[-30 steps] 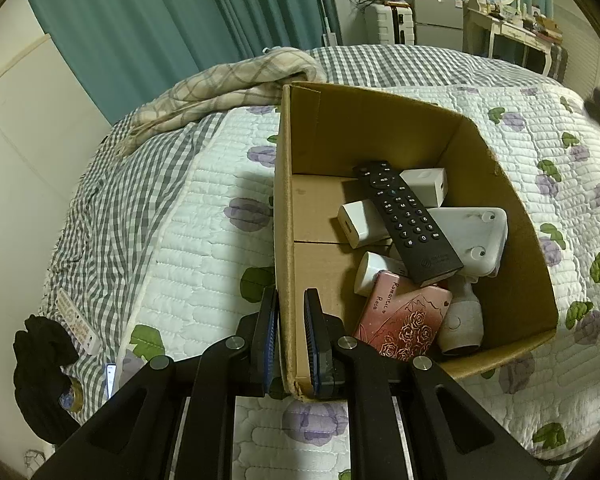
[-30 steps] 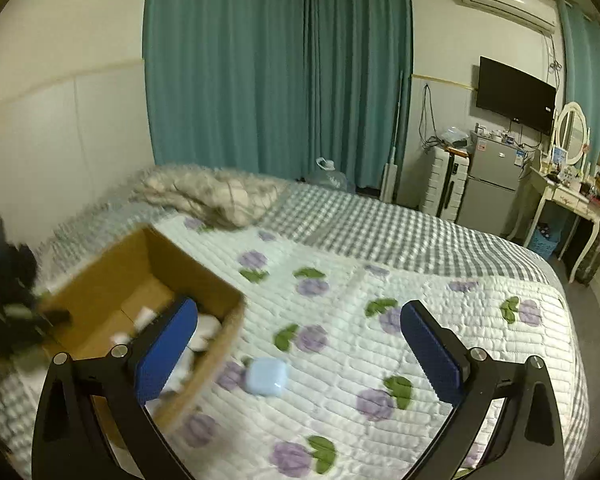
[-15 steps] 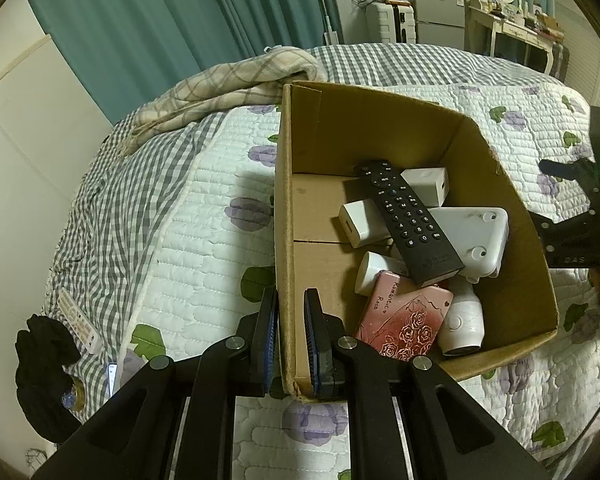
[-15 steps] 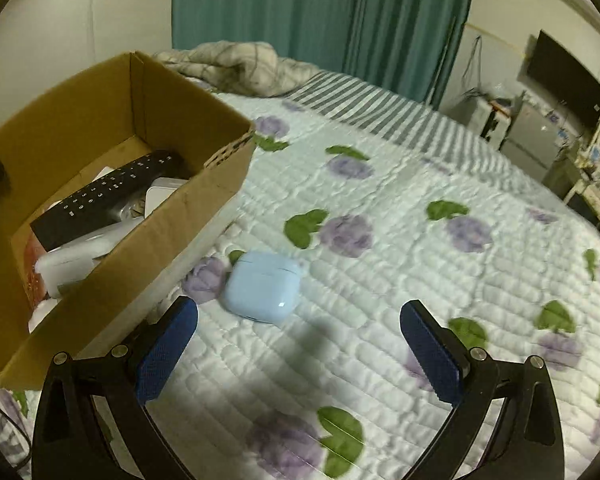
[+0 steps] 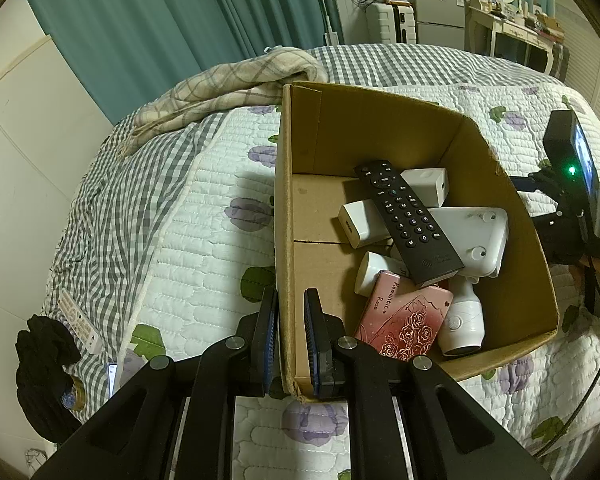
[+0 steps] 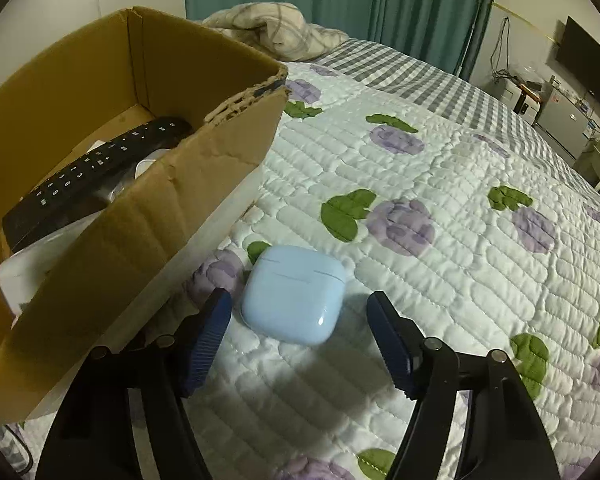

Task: Organize rigid objects
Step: 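Reach the right gripper to the light-blue earbud case and grasp it, then carry the light-blue earbud case into the box with the right gripper and release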

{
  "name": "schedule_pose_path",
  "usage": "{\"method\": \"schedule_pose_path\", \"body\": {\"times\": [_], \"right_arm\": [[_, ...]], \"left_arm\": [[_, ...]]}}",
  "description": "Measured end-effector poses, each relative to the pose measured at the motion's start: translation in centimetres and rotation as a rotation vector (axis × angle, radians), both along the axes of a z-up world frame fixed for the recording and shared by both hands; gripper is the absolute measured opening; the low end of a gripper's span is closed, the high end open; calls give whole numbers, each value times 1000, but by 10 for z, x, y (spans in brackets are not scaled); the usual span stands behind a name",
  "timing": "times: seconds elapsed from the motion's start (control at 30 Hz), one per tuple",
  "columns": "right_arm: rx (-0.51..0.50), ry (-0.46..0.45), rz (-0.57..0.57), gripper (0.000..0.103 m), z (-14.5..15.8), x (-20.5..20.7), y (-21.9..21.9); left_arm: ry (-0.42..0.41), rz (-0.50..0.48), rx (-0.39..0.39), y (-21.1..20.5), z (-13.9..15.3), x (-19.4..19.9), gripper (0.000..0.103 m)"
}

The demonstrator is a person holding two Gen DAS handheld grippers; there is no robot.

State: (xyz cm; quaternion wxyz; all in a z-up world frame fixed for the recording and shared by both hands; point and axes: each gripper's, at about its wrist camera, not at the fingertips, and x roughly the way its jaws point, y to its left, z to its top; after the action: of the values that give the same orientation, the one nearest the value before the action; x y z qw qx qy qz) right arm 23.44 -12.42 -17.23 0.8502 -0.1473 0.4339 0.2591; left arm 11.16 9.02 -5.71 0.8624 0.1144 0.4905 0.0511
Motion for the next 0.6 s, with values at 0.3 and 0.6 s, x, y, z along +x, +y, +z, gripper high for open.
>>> {"method": "schedule_pose_path", "body": {"times": [0.3, 0.6], "right_arm": [[-1, -3, 1, 55, 0, 2, 3], [6, -34, -47, 54, 11, -5, -7]], "left_arm": [[-1, 1, 0, 0, 0, 0, 13], [0, 0, 2, 0, 0, 0, 13]]}}
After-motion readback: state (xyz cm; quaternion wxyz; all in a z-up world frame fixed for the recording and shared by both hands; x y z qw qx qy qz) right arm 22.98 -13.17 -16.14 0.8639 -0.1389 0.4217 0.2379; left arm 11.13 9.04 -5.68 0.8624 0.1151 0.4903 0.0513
